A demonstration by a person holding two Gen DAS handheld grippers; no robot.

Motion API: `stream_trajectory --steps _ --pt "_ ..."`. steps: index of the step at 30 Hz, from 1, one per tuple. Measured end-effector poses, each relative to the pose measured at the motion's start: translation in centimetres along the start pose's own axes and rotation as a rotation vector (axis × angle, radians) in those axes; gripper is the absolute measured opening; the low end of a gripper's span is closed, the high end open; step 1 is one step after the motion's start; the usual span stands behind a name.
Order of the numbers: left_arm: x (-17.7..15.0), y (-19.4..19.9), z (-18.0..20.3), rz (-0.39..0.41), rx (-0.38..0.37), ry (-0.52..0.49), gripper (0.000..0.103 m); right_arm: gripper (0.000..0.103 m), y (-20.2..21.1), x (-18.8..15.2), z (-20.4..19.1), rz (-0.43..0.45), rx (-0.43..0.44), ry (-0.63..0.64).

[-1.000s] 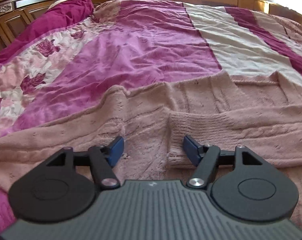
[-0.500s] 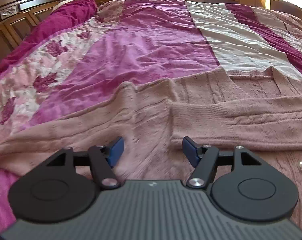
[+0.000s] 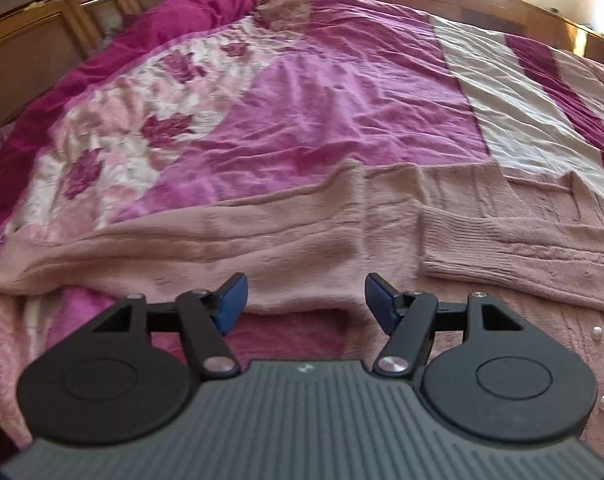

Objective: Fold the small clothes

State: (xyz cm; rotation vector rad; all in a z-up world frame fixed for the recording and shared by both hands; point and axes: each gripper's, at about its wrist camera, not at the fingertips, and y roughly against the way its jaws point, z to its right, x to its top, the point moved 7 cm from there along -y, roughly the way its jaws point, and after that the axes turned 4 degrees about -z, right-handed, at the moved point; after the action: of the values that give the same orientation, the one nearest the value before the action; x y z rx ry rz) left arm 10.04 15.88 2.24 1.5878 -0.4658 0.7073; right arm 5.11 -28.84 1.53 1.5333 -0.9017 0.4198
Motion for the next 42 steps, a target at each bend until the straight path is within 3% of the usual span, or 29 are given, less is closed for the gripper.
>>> stream_trajectory --steps 7,15,30,37,42 --pt "-0.8 0.0 -3.6 -0.045 0.018 0.111 0.067 0.067 2.7 -1.0 -2.9 -0.001 0.075 -0.002" --pt "-2.0 -0.6 -5.8 -0.082 0.020 0.165 0.070 0.073 4.3 -3.3 -6.6 -0.019 0.136 0.062" --pt "-2.6 -2.9 -11.1 -0.094 0.047 0.363 0.070 0.074 2.5 -5.9 -7.8 -0.072 0.138 0.087" --pt "-2.5 -3.9 -13.9 -0.053 0.030 0.496 0.070 0.074 1.4 -6.4 -7.2 -0.096 0.114 0.085" --pt "-2.1 -4.7 -14.5 -0.017 0.024 0.537 0.070 0.074 1.1 -6.6 -7.2 -0.096 0.110 0.092"
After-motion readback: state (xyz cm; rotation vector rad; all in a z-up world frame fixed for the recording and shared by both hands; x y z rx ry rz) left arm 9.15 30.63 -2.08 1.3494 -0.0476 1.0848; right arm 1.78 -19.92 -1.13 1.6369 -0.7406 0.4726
